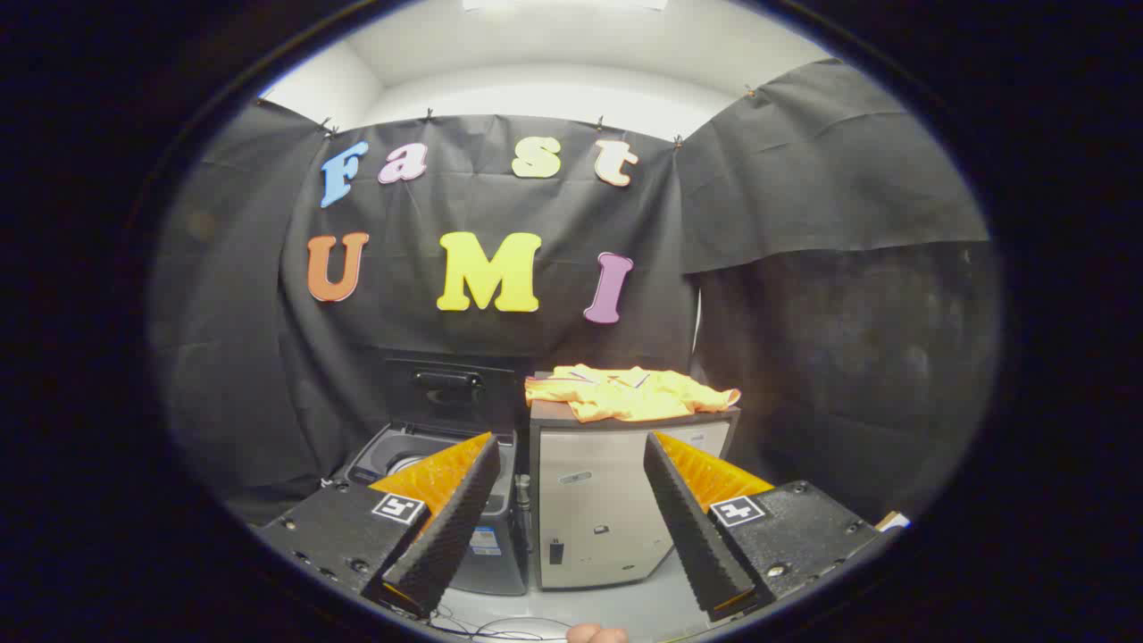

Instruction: Put the clothes into the washing machine and then close the washing machine lid.

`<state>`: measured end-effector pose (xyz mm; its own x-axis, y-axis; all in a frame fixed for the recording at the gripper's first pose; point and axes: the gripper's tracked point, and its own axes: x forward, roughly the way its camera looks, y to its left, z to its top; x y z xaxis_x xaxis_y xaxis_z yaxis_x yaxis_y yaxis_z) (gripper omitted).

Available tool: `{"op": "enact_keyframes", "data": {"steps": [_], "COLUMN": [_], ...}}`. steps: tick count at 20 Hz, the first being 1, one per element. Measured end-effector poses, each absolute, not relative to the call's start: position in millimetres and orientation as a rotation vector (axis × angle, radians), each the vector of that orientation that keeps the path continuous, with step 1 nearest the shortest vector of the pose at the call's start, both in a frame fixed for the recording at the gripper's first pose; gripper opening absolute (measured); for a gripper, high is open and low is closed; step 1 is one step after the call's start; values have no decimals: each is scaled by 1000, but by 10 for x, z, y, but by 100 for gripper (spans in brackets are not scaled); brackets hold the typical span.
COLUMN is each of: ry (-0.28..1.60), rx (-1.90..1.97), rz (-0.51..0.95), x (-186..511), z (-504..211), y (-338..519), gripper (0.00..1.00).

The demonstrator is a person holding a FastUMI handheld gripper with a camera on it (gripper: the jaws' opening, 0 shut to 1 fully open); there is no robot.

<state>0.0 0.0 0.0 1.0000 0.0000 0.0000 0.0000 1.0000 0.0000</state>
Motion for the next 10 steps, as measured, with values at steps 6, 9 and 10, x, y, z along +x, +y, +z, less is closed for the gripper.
{"op": "enact_keyframes", "data": {"steps": [6,9,10], "ry": [-7,-15,-14], "rx": [3,2,4], "rz": [2,-7,-7], "x": [-24,-27,-25], "z": [44,84,75], "y": [61,67,72], "gripper": [100,100,100]}}
